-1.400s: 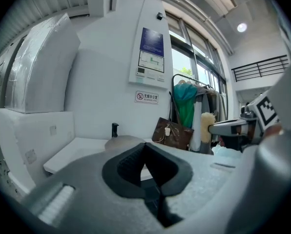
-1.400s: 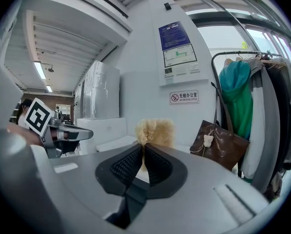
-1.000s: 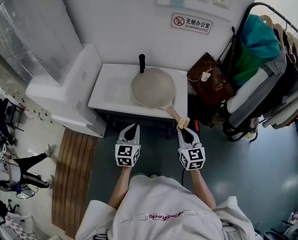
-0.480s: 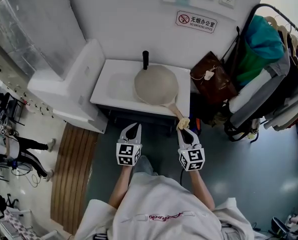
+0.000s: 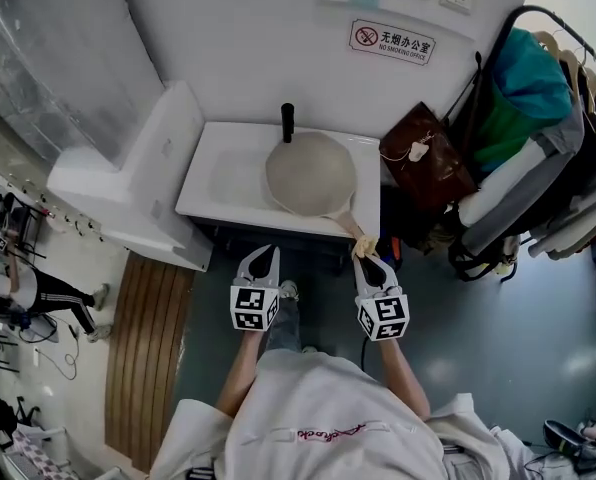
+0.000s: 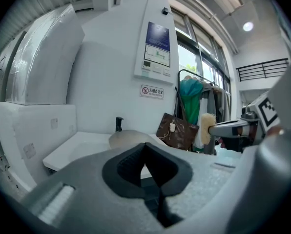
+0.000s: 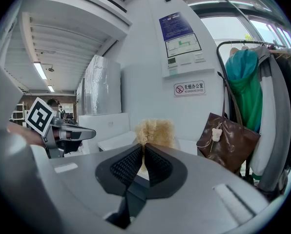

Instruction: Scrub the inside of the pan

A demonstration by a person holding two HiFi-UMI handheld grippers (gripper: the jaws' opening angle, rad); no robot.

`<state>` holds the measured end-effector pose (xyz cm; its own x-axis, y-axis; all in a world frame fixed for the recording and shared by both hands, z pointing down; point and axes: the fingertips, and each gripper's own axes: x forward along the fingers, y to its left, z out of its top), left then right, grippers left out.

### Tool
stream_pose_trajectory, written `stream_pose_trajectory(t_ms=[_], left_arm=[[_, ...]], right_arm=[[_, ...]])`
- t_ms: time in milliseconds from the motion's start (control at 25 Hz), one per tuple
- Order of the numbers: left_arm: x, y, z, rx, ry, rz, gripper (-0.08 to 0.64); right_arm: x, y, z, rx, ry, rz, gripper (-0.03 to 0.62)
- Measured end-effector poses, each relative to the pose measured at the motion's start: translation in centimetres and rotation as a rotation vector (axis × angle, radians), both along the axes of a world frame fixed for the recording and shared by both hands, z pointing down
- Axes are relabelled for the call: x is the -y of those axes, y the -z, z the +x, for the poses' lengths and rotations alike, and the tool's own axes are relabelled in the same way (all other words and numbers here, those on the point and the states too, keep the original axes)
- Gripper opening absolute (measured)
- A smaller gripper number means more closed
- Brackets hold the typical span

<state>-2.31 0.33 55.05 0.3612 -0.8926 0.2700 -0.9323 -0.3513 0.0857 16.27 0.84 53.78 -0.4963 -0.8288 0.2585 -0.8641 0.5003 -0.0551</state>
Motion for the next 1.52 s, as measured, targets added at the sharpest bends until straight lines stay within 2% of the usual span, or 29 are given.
stream_pose_trajectory(t_ms=[320, 920, 1520], left_arm=[[6.8, 0.6, -0.8, -0.006, -0.021, 0.019, 0.000], [19.2, 2.2, -4.9, -0.026, -0.046, 0.026, 0.000], [28.6, 3.0, -6.9, -0.034, -0.108, 0.041, 0.000]], right_arm=[[6.4, 0.8, -0.8, -0.015, -0.016, 0.018, 0.023], [18.4, 3.2, -4.1, -0.038, -0.060, 0.040, 0.023], [26.9, 4.7, -6.1, -0.061, -0.122, 0.066, 0.023]])
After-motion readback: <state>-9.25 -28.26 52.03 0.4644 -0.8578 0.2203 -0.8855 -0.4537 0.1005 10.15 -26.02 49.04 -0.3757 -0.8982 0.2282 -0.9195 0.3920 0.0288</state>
